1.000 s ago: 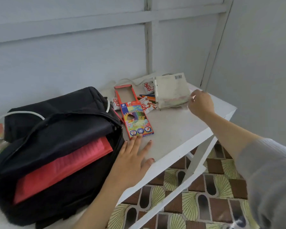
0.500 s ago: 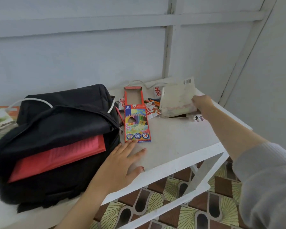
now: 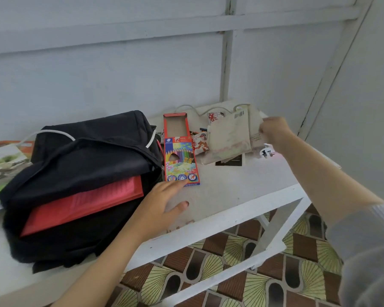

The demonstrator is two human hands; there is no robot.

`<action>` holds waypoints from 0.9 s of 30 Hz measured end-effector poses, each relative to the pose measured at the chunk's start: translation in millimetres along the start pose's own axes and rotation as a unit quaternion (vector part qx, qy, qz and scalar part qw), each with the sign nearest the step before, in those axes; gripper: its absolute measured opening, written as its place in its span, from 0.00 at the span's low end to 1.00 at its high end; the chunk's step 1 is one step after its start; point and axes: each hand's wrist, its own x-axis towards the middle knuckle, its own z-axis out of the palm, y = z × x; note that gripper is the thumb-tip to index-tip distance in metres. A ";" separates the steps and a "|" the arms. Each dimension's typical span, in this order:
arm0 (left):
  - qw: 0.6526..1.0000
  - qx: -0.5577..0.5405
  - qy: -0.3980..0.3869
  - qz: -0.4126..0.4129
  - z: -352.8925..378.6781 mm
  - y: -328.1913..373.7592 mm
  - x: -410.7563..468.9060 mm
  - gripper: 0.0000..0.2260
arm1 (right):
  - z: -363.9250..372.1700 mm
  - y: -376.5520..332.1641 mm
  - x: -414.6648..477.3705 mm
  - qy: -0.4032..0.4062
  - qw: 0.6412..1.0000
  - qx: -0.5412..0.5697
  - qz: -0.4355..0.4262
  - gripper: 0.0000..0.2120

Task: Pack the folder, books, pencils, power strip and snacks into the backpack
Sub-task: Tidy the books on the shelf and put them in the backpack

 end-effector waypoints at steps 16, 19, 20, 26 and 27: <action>0.986 -0.110 0.110 -0.059 5.9 1.6 9.4 0.15 | 53.2 23.3 -27.7 -0.003 0.997 0.022 0.079 0.41; 0.984 -0.103 0.138 -0.042 4.4 3.2 16.3 0.14 | 56.1 25.6 -29.9 0.006 0.995 0.007 0.099 0.37; 0.984 -0.099 0.144 -0.037 3.2 4.8 20.6 0.14 | 56.4 25.6 -30.4 0.004 0.994 0.023 0.103 0.36; 0.980 -0.130 0.140 -0.052 -5.8 24.3 68.4 0.16 | 49.3 22.0 -33.8 -0.001 0.993 0.117 0.033 0.29; 0.981 -0.137 0.123 -0.068 -6.6 28.9 77.8 0.18 | 45.1 21.0 -35.2 -0.003 0.992 0.123 0.012 0.29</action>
